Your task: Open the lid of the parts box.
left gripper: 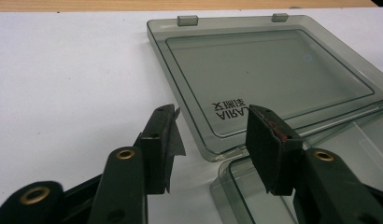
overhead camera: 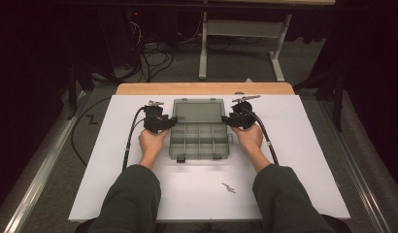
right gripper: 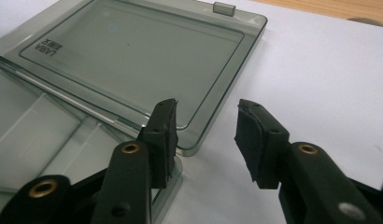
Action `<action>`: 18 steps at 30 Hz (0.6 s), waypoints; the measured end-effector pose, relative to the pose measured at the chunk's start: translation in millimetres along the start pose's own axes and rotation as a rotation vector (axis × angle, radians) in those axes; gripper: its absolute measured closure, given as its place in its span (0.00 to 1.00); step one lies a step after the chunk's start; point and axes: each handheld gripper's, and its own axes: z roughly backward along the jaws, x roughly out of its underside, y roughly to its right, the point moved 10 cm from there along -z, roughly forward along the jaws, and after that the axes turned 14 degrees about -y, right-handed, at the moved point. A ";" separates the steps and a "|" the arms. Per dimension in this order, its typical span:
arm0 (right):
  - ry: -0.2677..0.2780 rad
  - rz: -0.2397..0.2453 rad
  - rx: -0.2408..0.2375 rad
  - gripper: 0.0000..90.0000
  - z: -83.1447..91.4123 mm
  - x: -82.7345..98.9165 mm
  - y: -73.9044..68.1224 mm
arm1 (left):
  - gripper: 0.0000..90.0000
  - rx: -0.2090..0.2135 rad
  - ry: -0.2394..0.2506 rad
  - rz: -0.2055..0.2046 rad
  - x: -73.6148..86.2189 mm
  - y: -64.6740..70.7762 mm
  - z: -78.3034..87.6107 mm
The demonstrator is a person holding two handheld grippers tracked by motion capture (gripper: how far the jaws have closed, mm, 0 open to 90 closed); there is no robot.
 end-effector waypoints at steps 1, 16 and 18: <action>-0.003 -0.001 -0.005 0.64 1.5 0.5 -0.8 | 0.57 0.003 0.000 -0.006 0.0 1.0 0.8; 0.030 0.025 -0.027 0.59 27.8 6.8 0.0 | 0.49 0.002 -0.016 -0.073 4.3 9.7 22.2; 0.037 0.023 -0.034 0.59 32.0 8.2 0.5 | 0.49 0.003 -0.019 -0.079 5.5 10.3 25.4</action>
